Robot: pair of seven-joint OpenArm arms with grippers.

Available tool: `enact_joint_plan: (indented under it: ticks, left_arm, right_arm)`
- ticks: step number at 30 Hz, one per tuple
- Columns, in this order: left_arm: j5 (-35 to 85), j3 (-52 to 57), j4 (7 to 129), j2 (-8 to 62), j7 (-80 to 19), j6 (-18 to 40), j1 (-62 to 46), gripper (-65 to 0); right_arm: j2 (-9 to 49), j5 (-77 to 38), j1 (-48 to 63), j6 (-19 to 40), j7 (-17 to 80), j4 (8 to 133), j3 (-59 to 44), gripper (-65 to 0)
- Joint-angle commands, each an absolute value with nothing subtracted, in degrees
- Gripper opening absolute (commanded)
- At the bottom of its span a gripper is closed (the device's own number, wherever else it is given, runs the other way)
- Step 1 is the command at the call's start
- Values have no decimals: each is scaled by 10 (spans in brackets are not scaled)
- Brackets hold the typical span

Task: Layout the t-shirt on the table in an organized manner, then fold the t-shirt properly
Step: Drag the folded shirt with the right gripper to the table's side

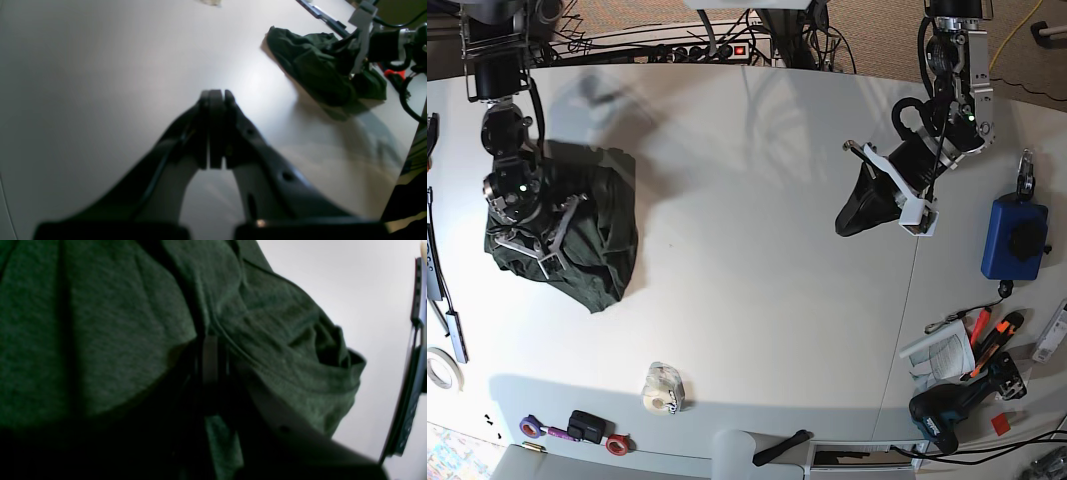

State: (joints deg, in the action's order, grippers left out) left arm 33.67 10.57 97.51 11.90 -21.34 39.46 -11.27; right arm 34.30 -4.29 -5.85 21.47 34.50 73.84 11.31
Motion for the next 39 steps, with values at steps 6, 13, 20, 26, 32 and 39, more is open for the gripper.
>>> enact_joint_plan:
  ticks: [6, 13, 20, 26, 32, 39]
  left_arm:
    - [347, 107, 985, 121, -197, 400, -108, -650]
    - [343, 107, 985, 121, -197, 400, -115, -650]
    - [343, 107, 985, 121, -197, 400, -116, -650]
    - [343, 107, 985, 121, -197, 400, -116, -650]
    - [343, 107, 985, 121, -197, 400, -116, -650]
    - [343, 107, 985, 121, -197, 400, -116, -650]
  right_arm:
    - [366, -63, -51, 312, 375, 731, 115, -650]
    - [385, -73, -26, 382, 373, 739, 115, -650]
    - [444, -86, 35, 385, 372, 816, 115, -650]
    - [467, -87, 60, 348, 390, 843, 115, -650]
    - [466, -64, 60, 283, 399, 843, 115, -650]
    - [466, -60, 60, 260, 401, 843, 115, -650]
